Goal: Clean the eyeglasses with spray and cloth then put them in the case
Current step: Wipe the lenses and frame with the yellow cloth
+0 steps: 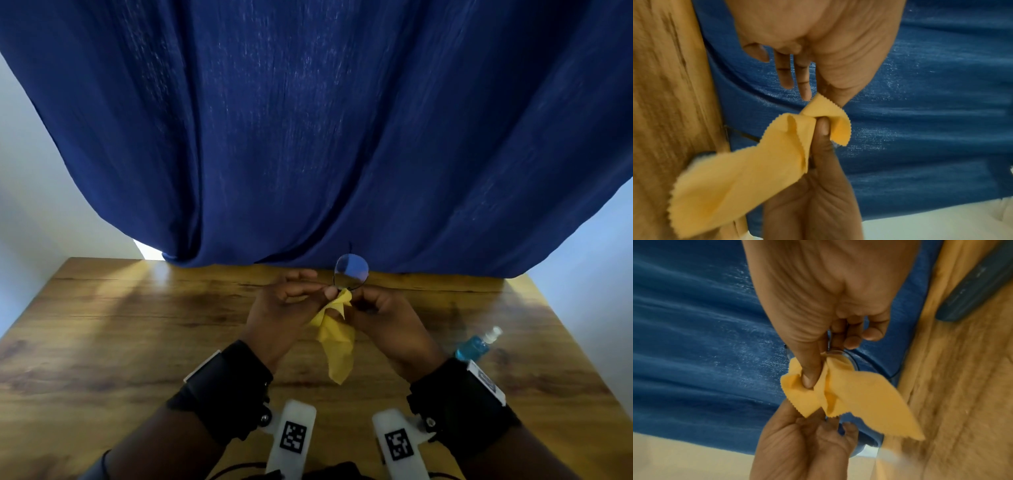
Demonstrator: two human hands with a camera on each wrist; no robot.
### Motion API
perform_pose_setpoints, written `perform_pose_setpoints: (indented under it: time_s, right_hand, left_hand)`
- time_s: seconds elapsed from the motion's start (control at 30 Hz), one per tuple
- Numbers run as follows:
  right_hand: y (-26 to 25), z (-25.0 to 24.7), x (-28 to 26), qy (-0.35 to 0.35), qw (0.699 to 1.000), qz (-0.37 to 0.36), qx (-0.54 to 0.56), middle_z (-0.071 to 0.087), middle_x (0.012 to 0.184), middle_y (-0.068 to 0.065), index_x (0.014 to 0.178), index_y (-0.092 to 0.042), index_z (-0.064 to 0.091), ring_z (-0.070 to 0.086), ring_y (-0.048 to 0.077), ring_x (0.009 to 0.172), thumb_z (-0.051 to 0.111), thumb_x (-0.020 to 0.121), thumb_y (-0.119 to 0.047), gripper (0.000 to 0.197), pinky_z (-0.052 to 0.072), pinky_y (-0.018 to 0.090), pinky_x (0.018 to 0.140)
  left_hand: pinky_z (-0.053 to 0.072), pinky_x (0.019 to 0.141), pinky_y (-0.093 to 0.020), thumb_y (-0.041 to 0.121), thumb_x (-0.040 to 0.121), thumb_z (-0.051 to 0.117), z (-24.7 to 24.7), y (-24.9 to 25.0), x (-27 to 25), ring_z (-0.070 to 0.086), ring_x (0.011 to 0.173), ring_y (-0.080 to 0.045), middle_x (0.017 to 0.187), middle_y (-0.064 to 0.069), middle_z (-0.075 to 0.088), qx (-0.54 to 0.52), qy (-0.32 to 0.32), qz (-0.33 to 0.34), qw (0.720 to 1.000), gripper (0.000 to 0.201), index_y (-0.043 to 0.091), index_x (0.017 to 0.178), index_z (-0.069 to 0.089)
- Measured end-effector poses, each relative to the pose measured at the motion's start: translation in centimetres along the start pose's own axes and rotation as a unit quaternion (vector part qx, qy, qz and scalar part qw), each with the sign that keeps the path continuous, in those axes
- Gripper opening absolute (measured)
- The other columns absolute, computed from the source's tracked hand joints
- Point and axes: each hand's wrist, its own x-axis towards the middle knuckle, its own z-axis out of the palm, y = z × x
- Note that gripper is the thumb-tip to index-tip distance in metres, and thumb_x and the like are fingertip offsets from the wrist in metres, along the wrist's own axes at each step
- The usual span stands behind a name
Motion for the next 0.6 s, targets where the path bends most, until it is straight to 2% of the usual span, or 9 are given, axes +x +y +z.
perform_pose_setpoints:
  time_s: [0.03, 0.1, 0.17, 0.2, 0.27, 0.33, 0.4, 0.5, 0.6]
  right_hand:
    - [0.22, 0.07, -0.02, -0.002, 0.999, 0.002, 0.040, 0.080, 0.100, 0.007, 0.099, -0.015, 0.080, 0.075, 0.021, 0.097, 0.077, 0.083, -0.022, 0.017, 0.061, 0.035, 0.086]
    - [0.55, 0.25, 0.09, 0.001, 0.995, 0.009, 0.103, 0.079, 0.099, 0.009, 0.100, -0.011, 0.079, 0.075, 0.018, 0.091, 0.075, 0.081, -0.023, 0.023, 0.059, 0.027, 0.076]
    - [0.52, 0.34, 0.14, 0.009, 0.992, 0.008, 0.125, 0.079, 0.092, 0.007, 0.095, -0.012, 0.079, 0.073, 0.012, 0.083, 0.073, 0.082, -0.020, 0.017, 0.054, 0.021, 0.068]
    - [0.53, 0.37, 0.15, 0.011, 0.992, 0.004, 0.122, 0.079, 0.091, 0.006, 0.094, -0.012, 0.079, 0.073, 0.011, 0.083, 0.072, 0.084, -0.018, 0.014, 0.054, 0.020, 0.067]
    - [0.67, 0.31, 0.26, 0.021, 0.995, -0.007, 0.095, 0.079, 0.095, 0.008, 0.096, -0.010, 0.079, 0.074, 0.016, 0.089, 0.071, 0.088, -0.014, 0.012, 0.057, 0.026, 0.074]
    - [0.89, 0.21, 0.40, 0.026, 0.998, -0.019, 0.063, 0.079, 0.101, 0.011, 0.099, -0.008, 0.080, 0.074, 0.026, 0.100, 0.069, 0.093, -0.011, 0.013, 0.060, 0.036, 0.086]
    - [0.91, 0.15, 0.46, 0.023, 0.999, -0.030, 0.037, 0.079, 0.103, 0.010, 0.101, -0.010, 0.080, 0.074, 0.029, 0.103, 0.067, 0.096, -0.010, 0.014, 0.059, 0.041, 0.090]
    - [0.77, -0.11, 0.44, 0.029, 0.998, -0.045, -0.017, 0.080, 0.102, 0.003, 0.101, -0.018, 0.080, 0.075, 0.022, 0.101, 0.065, 0.097, -0.009, 0.017, 0.061, 0.038, 0.090]
    - [0.87, -0.43, 0.23, 0.046, 0.997, -0.008, -0.054, 0.080, 0.097, -0.005, 0.097, -0.023, 0.080, 0.075, 0.011, 0.095, 0.067, 0.095, -0.008, 0.019, 0.060, 0.033, 0.086]
  left_hand:
    - [0.054, 0.093, -0.023, 0.024, 0.085, 0.078, -0.06, 0.08, 0.21, 0.062, 0.119, 0.002, 0.127, 0.013, 0.066, -0.010, -0.008, -0.011, 1.000, 0.015, 0.022, 0.099, 0.084]
    - [0.053, 0.097, -0.026, 0.026, 0.085, 0.077, 0.04, 0.30, 0.38, 0.060, 0.122, 0.005, 0.131, 0.014, 0.066, -0.036, -0.028, -0.014, 0.999, 0.018, 0.023, 0.102, 0.083]
    - [0.054, 0.098, -0.028, 0.032, 0.080, 0.078, 0.20, 0.43, 0.34, 0.062, 0.123, 0.002, 0.130, 0.014, 0.068, -0.064, -0.038, -0.015, 0.997, 0.024, 0.022, 0.101, 0.084]
    - [0.054, 0.097, -0.029, 0.033, 0.078, 0.078, 0.23, 0.44, 0.30, 0.062, 0.123, 0.000, 0.129, 0.013, 0.069, -0.071, -0.040, -0.015, 0.997, 0.026, 0.020, 0.100, 0.084]
    - [0.054, 0.094, -0.026, 0.028, 0.081, 0.078, 0.23, 0.35, 0.41, 0.063, 0.123, 0.000, 0.127, 0.014, 0.070, -0.061, -0.036, -0.008, 0.997, 0.019, 0.019, 0.097, 0.084]
    - [0.053, 0.091, -0.023, 0.020, 0.085, 0.077, 0.12, 0.20, 0.53, 0.063, 0.119, 0.003, 0.125, 0.016, 0.070, -0.026, -0.024, 0.014, 0.999, 0.010, 0.019, 0.092, 0.084]
    - [0.053, 0.091, -0.023, 0.018, 0.087, 0.077, 0.12, 0.14, 0.48, 0.062, 0.117, 0.004, 0.123, 0.017, 0.069, 0.013, -0.011, 0.043, 0.999, 0.007, 0.019, 0.088, 0.084]
    - [0.056, 0.089, -0.025, 0.018, 0.088, 0.077, 0.16, -0.03, 0.32, 0.062, 0.117, 0.002, 0.120, 0.017, 0.068, 0.038, 0.016, 0.075, 0.996, 0.007, 0.020, 0.088, 0.084]
    - [0.056, 0.081, -0.016, 0.015, 0.090, 0.075, -0.22, -0.26, 0.53, 0.065, 0.113, 0.003, 0.119, 0.014, 0.069, 0.008, 0.055, 0.057, 0.997, 0.007, 0.014, 0.090, 0.082]
